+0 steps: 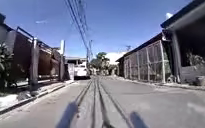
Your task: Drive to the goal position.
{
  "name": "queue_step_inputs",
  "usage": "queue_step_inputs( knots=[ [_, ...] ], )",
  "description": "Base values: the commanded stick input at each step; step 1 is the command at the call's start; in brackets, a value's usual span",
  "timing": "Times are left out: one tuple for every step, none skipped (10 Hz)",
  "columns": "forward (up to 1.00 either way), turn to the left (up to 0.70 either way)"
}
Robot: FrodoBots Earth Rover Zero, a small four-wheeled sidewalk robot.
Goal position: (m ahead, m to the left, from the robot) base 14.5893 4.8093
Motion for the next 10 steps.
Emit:
queue_step_inputs(
  knots=[
    [1.0,0.02],
    [1.0,0.0],
    [1.0,0.0],
    [1.0,0.0],
    [1.0,0.0],
    [1.0,0.0],
    [1.0,0.01],
    [1.0,0.05],
    [1.0,0.08],
    [1.0,0.06]
  ],
)
